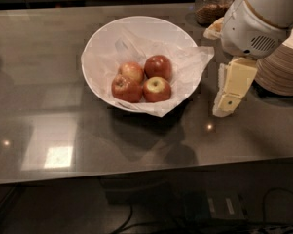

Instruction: Pick apple from white bowl

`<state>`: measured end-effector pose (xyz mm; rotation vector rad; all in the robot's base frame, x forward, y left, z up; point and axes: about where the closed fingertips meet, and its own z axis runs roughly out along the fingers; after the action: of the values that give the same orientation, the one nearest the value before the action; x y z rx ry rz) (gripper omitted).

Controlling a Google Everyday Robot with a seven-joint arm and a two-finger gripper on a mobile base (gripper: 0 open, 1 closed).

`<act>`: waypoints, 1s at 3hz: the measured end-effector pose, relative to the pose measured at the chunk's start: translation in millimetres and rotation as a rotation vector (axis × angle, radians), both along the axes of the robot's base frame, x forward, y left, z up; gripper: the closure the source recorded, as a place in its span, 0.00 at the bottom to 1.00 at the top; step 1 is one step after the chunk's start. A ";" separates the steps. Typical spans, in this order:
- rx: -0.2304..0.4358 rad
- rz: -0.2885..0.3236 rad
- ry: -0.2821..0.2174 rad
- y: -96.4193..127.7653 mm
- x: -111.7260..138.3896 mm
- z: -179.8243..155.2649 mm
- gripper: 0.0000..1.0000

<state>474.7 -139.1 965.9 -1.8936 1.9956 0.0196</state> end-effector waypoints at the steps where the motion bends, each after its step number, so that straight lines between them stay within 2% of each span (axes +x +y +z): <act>1: 0.000 0.000 0.000 0.0 0.0 0.0 0.00; 2: 0.021 -0.022 -0.018 -2.2 4.6 -0.3 0.00; 3: 0.043 -0.005 -0.024 6.1 18.7 -3.9 0.00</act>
Offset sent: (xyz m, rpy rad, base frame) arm 0.0109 -0.0080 -0.0038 0.0474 -0.0298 -0.0546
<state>493.4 -133.1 961.9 -1.8541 1.9680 0.0374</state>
